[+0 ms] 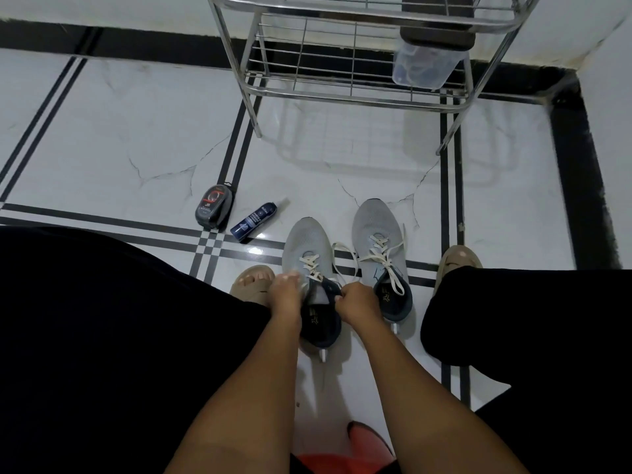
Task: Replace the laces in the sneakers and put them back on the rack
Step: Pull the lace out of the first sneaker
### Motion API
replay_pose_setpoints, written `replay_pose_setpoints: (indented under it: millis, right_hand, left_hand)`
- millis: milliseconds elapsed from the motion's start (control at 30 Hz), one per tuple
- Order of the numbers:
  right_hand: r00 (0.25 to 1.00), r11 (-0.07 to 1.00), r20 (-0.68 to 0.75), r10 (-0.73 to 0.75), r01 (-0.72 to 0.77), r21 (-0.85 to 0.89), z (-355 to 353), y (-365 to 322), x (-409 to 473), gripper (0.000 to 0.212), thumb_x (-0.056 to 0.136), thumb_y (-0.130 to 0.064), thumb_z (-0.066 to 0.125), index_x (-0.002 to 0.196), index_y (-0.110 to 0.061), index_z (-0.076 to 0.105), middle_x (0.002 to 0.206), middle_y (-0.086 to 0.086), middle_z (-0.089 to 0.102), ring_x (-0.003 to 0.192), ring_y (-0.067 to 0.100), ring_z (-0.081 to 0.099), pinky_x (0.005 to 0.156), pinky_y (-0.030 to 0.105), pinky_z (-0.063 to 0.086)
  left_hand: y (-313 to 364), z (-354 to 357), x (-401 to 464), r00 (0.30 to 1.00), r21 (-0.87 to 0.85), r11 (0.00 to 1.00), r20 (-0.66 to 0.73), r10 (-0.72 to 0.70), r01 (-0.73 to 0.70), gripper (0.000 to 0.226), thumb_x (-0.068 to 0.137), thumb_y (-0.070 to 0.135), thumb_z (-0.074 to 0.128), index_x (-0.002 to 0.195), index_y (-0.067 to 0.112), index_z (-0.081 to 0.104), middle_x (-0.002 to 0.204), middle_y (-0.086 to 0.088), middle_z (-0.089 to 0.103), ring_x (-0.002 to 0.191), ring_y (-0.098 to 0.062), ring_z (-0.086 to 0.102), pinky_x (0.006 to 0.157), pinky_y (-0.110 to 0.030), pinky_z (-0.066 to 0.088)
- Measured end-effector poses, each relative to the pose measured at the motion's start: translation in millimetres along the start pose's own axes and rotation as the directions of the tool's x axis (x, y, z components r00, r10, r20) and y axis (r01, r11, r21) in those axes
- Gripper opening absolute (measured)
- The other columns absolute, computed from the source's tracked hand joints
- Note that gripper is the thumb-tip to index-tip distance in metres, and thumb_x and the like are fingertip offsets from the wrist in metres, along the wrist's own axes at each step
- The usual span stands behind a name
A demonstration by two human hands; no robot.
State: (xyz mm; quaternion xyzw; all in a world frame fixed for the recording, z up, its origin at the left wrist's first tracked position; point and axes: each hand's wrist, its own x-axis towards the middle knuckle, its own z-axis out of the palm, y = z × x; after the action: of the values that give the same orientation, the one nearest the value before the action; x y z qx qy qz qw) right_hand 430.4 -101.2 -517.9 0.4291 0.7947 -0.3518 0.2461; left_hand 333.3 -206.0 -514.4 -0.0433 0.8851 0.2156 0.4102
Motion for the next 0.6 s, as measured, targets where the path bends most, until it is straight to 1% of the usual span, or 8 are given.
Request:
replay_pose_setpoints:
  millis: [100, 133, 167, 200, 267, 333, 433, 600]
  right_hand:
    - [0.998, 1.000, 0.057, 0.018, -0.019, 0.018, -2.7, 6.6, 1.0, 0.017, 0.089, -0.023, 0.058, 0.090, -0.010, 0.068, 0.100, 0.017, 0.068, 0.094, 0.033, 0.065, 0.077, 0.030, 0.053]
    - [0.996, 1.000, 0.088, 0.004, -0.006, 0.023, -4.5, 6.5, 1.3, 0.013, 0.087, -0.022, 0.059, 0.087, -0.011, 0.066, 0.098, 0.017, 0.068, 0.091, 0.032, 0.066, 0.080, 0.035, 0.056]
    - [0.994, 1.000, 0.109, -0.017, 0.014, 0.027, -6.7, 4.6, 2.0, 0.011, 0.085, -0.022, 0.061, 0.088, -0.012, 0.063, 0.097, 0.015, 0.067, 0.090, 0.032, 0.066, 0.081, 0.038, 0.057]
    - [0.993, 0.999, 0.110, -0.045, 0.041, 0.031, -9.0, 1.4, 2.5, 0.013, 0.083, -0.023, 0.062, 0.093, -0.013, 0.061, 0.098, 0.013, 0.066, 0.091, 0.030, 0.066, 0.080, 0.039, 0.057]
    - [0.993, 0.991, 0.036, -0.112, 0.109, 0.078, -12.3, -6.5, 3.6, 0.025, 0.084, -0.027, 0.064, 0.107, -0.018, 0.057, 0.105, 0.007, 0.061, 0.096, 0.026, 0.061, 0.078, 0.033, 0.051]
    - [0.977, 0.973, -0.052, -0.207, 0.211, 0.089, -12.4, -14.7, 7.4, 0.022, 0.088, -0.026, 0.060, 0.110, -0.024, 0.059, 0.112, 0.005, 0.057, 0.098, 0.024, 0.058, 0.079, 0.030, 0.046]
    - [0.959, 0.958, -0.021, -0.282, 0.283, 0.037, -9.0, -23.5, 11.8, 0.017, 0.089, -0.023, 0.058, 0.102, -0.028, 0.067, 0.117, 0.004, 0.052, 0.102, 0.024, 0.058, 0.085, 0.031, 0.048]
    - [0.981, 0.981, -0.038, -0.192, 0.193, 0.032, -0.5, -16.6, 7.5, 0.032, 0.082, -0.029, 0.065, 0.107, -0.018, 0.048, 0.112, 0.005, 0.048, 0.096, 0.028, 0.056, 0.075, 0.034, 0.046]
  left_hand:
    - [-18.3, -18.2, 36.3, 0.996, 0.098, 0.994, -0.084, -0.033, 0.042, 0.049, 0.095, 0.020, 0.049, 0.143, 0.014, 0.037, 0.148, -0.007, 0.039, 0.136, -0.024, 0.040, 0.106, -0.033, 0.039]
    - [-13.8, -22.5, 41.0, 0.970, -0.122, 0.980, -0.163, -0.177, 0.159, 0.050, 0.094, 0.019, 0.053, 0.141, 0.011, 0.040, 0.145, -0.011, 0.043, 0.132, -0.028, 0.044, 0.106, -0.037, 0.040]
    - [-7.8, -26.2, 39.8, 0.938, -0.403, 0.902, -0.224, -0.263, 0.156, 0.057, 0.093, 0.021, 0.057, 0.144, 0.009, 0.036, 0.144, -0.015, 0.043, 0.130, -0.033, 0.045, 0.105, -0.042, 0.041]
    - [-1.2, -26.0, 26.5, 0.921, -0.523, 0.843, -0.256, -0.295, 0.124, 0.069, 0.092, 0.025, 0.061, 0.149, 0.009, 0.025, 0.147, -0.018, 0.039, 0.131, -0.036, 0.043, 0.105, -0.046, 0.040]
    - [2.9, -10.0, 2.1, 0.918, -0.346, 0.932, -0.326, -0.228, 0.109, 0.071, 0.091, 0.027, 0.063, 0.149, 0.015, 0.025, 0.150, -0.018, 0.031, 0.130, -0.038, 0.042, 0.104, -0.048, 0.039]
    - [-5.2, 7.3, -18.1, 0.918, -0.017, 1.000, -0.396, -0.029, 0.025, 0.043, 0.091, 0.033, 0.060, 0.132, 0.020, 0.051, 0.147, -0.012, 0.033, 0.125, -0.035, 0.043, 0.102, -0.046, 0.040]
    - [-15.7, 22.0, -22.9, 0.916, 0.317, 0.946, -0.354, 0.191, -0.075, 0.031, 0.091, 0.046, 0.054, 0.110, 0.024, 0.063, 0.133, -0.008, 0.048, 0.121, -0.028, 0.044, 0.097, -0.042, 0.040]
    - [-4.2, 15.4, -13.1, 0.847, 0.277, 0.904, -0.339, 0.410, -0.327, 0.019, 0.088, 0.025, 0.058, 0.107, 0.021, 0.057, 0.111, -0.004, 0.057, 0.104, -0.026, 0.053, 0.084, -0.041, 0.047]
